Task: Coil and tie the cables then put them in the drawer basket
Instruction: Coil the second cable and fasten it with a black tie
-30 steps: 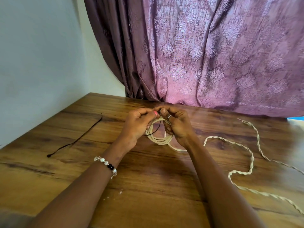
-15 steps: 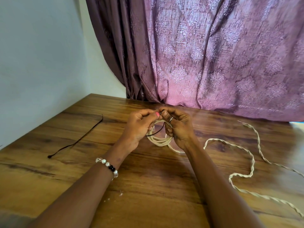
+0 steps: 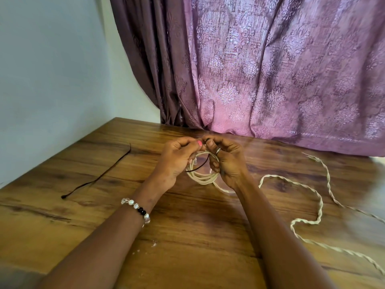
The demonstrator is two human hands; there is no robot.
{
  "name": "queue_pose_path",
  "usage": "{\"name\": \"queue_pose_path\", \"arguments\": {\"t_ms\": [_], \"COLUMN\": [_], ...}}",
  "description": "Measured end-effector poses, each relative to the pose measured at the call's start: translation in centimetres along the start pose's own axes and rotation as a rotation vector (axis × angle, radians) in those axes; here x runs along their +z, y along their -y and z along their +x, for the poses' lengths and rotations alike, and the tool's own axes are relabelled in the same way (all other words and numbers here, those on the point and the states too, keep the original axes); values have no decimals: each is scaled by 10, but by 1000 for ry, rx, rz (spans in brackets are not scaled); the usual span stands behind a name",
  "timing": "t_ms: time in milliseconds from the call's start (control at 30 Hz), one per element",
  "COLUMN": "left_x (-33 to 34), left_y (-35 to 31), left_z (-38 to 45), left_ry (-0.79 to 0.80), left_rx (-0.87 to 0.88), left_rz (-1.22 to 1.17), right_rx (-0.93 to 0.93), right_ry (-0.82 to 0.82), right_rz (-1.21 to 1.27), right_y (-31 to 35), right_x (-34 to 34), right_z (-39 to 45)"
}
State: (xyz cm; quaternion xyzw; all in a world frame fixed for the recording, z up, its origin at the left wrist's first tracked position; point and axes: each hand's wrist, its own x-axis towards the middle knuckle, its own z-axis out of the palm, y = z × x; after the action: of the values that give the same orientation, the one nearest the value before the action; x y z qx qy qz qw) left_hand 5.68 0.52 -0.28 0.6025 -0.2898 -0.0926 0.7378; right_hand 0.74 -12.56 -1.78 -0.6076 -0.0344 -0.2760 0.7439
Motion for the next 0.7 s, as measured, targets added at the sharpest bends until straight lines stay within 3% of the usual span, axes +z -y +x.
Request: {"name": "queue_pose_path", "arguments": {"t_ms": [700], "left_x": [0], "left_y": [-2], "left_z": [-3], "left_ry": [23], "left_rx": [-32], "left_rz": [6], "right_rx": [28], "right_ry": [41], "right_rz": [-4], "right_y": [3], "right_x": [0], "right_z": [-2]}}
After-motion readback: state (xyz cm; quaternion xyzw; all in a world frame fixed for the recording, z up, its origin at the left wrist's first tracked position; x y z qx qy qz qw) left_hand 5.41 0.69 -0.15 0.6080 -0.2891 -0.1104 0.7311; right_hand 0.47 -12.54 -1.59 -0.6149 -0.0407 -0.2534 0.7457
